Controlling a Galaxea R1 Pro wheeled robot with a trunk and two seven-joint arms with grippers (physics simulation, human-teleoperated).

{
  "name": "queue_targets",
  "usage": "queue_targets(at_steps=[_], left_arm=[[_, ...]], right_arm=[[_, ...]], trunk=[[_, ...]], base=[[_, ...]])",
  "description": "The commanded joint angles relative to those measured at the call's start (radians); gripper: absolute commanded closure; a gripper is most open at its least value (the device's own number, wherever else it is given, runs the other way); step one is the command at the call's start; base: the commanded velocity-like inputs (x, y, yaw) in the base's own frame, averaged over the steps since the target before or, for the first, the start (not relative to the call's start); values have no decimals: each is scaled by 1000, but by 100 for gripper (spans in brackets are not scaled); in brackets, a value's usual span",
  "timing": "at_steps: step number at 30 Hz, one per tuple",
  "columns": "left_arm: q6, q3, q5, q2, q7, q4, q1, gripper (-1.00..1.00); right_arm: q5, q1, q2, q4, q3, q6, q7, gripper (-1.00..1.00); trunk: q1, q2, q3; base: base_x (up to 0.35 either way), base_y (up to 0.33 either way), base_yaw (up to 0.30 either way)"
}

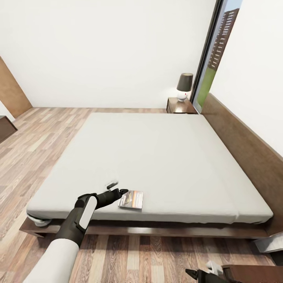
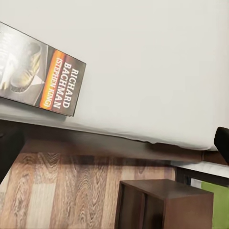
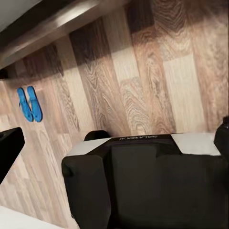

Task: In the bedroom, move the book from the bed onto either nightstand, and place the two sandals side by side next to the bed.

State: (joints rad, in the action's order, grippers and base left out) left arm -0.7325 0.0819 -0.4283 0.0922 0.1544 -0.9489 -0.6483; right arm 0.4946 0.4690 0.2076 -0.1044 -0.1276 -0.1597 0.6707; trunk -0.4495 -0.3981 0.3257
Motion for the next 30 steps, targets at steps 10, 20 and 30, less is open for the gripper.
queue_targets(at_steps=[10, 20, 30], left_arm=[[-7, 5, 2, 1, 5, -1, -1, -100], [-7, 5, 2, 1, 5, -1, -1, -100], [-7, 4, 2, 2, 5, -1, -1, -100]], right_arm=[[15, 0, -5, -7, -10, 26, -188, -100], [13, 1, -5, -7, -12, 28, -192, -100], [11, 0, -5, -6, -12, 28, -192, -100]], trunk=[[0, -2, 12], [0, -2, 14], [0, -2, 29]], base=[[0, 0, 0], [0, 0, 0], [0, 0, 0]])
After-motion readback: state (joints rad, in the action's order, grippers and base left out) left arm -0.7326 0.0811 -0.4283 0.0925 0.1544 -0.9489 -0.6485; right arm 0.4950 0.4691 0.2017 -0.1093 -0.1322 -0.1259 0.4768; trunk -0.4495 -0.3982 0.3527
